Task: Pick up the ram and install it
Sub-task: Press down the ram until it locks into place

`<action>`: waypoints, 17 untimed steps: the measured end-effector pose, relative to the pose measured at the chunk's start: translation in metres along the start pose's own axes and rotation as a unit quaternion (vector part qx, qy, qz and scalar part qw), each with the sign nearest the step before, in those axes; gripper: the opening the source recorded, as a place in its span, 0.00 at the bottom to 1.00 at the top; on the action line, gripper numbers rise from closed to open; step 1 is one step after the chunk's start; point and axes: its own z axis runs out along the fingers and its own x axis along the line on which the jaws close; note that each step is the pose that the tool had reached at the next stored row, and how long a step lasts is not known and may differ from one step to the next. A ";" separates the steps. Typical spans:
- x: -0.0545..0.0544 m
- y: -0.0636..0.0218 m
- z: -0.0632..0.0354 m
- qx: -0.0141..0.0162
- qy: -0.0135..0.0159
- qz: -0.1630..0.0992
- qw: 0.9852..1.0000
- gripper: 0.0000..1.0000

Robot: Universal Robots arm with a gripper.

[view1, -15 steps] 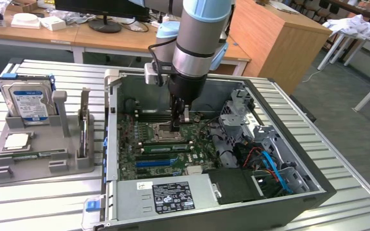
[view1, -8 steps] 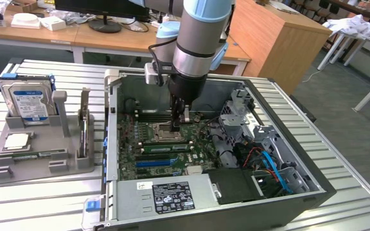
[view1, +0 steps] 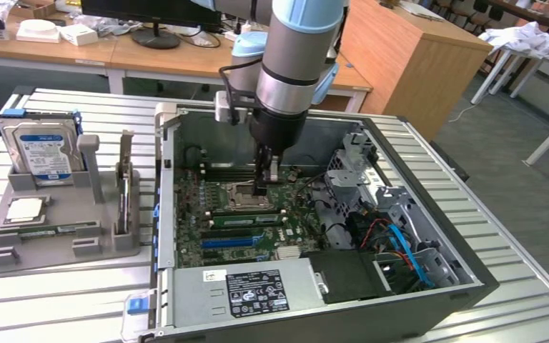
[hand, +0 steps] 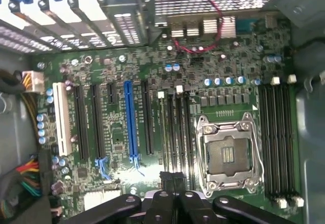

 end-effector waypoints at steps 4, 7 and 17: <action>0.000 0.0000 0.0000 0.000 0.000 0.032 0.999 0.10; 0.000 0.0000 0.0000 0.001 0.000 0.056 0.998 0.10; 0.000 0.0000 0.0001 0.001 0.001 0.133 0.991 0.10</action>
